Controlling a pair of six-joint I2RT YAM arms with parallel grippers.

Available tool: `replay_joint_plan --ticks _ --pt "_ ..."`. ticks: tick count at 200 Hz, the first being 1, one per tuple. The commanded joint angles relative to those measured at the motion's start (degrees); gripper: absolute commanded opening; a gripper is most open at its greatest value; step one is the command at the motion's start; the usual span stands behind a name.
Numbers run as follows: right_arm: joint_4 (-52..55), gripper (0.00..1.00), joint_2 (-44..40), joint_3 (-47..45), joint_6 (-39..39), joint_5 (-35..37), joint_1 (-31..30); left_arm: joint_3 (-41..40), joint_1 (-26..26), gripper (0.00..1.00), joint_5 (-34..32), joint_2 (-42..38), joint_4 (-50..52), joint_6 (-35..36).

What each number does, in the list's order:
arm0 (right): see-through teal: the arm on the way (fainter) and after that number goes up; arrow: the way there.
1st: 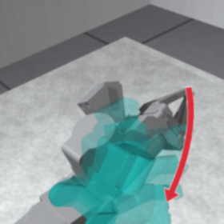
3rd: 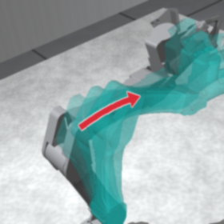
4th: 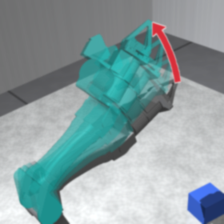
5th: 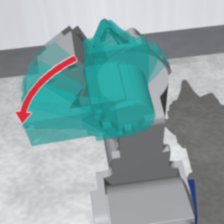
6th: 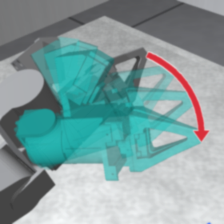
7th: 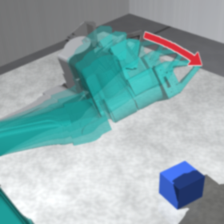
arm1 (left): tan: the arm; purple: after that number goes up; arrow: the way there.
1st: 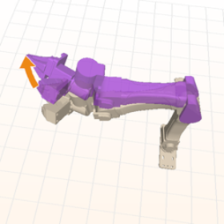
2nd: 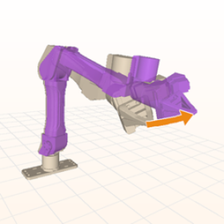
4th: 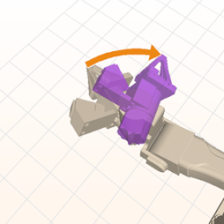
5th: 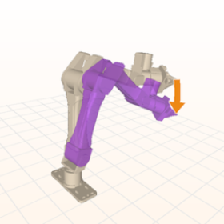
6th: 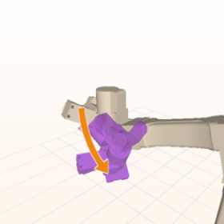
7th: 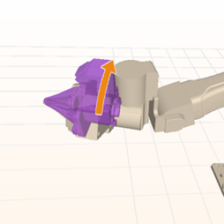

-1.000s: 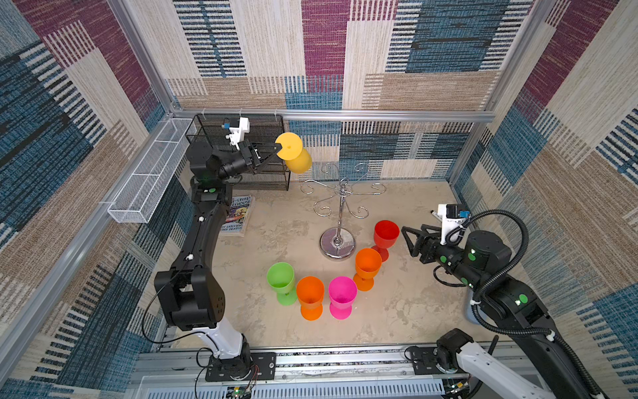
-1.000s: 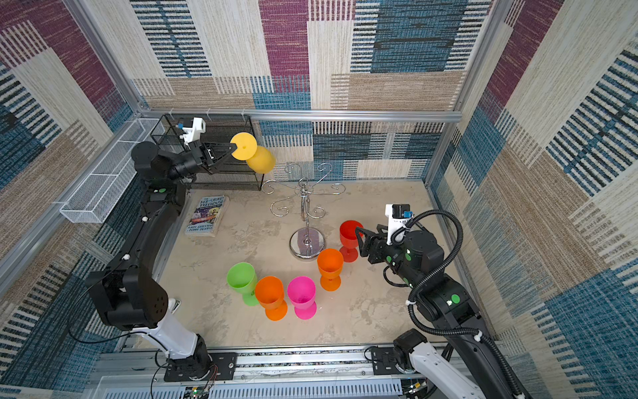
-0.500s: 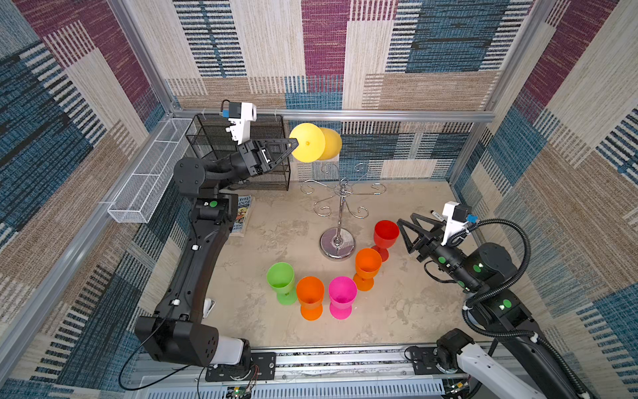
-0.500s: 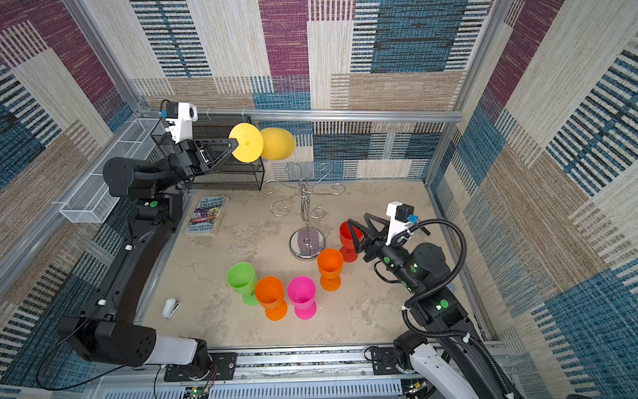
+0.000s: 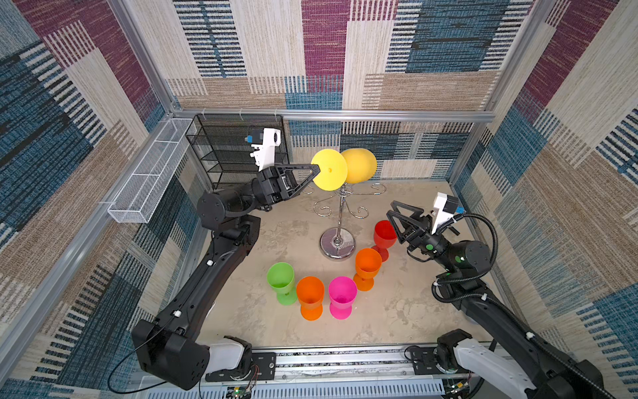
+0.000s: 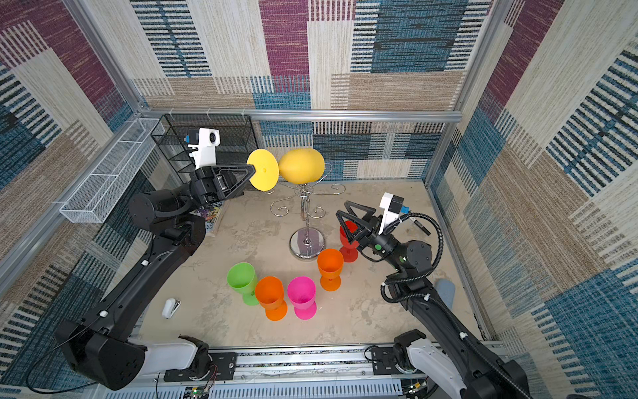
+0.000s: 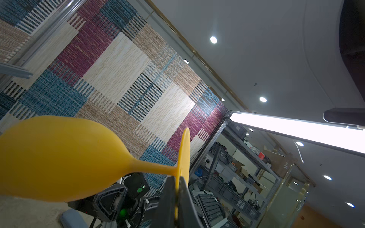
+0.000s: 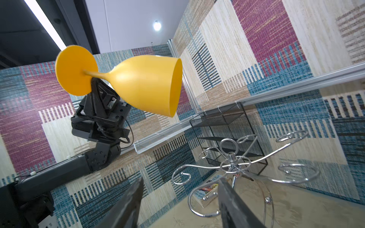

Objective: Take the wine glass off the wine glass rack
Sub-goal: Pick up the wine glass from the wine glass rack.

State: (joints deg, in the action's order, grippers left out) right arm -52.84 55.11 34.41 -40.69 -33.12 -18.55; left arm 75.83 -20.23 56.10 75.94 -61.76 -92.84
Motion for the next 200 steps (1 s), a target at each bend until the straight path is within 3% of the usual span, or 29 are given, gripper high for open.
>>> replay_joint_plan --ticks 1,105,200 --pt "-18.0 0.62 3.5 1.8 -7.8 -7.6 0.8 -1.3 -0.5 0.0 -2.8 -0.2 -8.2 -3.8" --pt "-27.5 0.62 15.5 11.8 -14.5 -13.5 3.9 -4.1 -5.4 0.0 -6.1 4.2 -16.8 -9.2" --pt "-29.2 0.55 14.2 11.3 -14.0 -14.7 4.3 -4.1 -9.1 0.0 -7.8 7.6 -18.9 -10.5"
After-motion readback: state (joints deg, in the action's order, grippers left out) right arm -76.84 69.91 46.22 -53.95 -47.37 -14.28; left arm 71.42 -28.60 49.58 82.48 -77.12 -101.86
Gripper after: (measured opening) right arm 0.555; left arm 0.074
